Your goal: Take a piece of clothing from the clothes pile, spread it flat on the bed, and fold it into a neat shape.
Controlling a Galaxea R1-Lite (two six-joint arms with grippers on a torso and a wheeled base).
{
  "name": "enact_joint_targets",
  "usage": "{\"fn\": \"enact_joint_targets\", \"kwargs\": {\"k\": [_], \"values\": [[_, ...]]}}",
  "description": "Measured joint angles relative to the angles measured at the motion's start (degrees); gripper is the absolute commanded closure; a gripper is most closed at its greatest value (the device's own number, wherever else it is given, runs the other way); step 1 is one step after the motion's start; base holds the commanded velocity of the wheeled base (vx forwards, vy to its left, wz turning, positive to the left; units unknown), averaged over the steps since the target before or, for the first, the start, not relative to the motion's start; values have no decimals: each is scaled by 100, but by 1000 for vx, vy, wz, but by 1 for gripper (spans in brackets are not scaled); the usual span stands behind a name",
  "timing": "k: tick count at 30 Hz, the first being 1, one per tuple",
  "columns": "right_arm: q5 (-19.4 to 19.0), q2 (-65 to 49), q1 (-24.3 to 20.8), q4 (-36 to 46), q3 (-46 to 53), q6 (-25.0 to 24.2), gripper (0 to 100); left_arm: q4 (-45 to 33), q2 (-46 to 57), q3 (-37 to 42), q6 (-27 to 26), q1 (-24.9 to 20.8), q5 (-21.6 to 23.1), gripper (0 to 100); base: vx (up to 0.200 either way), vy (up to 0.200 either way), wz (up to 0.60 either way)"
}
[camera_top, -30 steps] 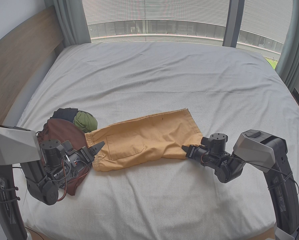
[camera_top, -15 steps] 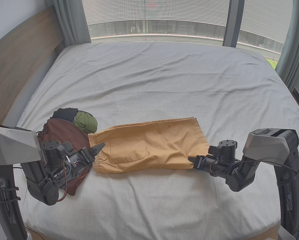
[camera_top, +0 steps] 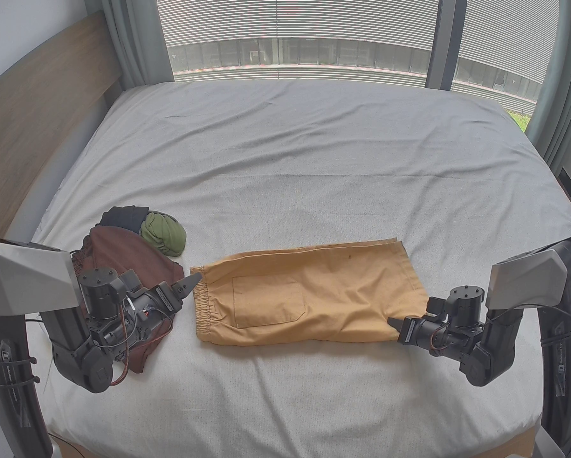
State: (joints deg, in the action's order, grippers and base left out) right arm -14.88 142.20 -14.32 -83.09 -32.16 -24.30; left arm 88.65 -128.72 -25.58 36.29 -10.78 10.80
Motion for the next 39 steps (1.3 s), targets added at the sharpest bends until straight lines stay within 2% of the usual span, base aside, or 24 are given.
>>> {"fn": "enact_joint_targets", "kwargs": {"k": [8,17,28,29,39], "values": [[9,-52,195,-474,807,46,100,0,13,24,-2,-49,1,0,0,0,0],[20,-74,388,-538,1521,322,100,4,28,56,0,-105,-5,0,0,0,0],[24,-33,394,-536,1679,394,100,0,0,149,0,-234,0,0,0,0,0],[27,-30,388,-536,1679,391,0,0,-2,152,-2,-241,0,0,0,0,0],[-39,-155,341,-536,2031,391,0,2,-201,201,-2,-311,1,0,0,0,0]]}}
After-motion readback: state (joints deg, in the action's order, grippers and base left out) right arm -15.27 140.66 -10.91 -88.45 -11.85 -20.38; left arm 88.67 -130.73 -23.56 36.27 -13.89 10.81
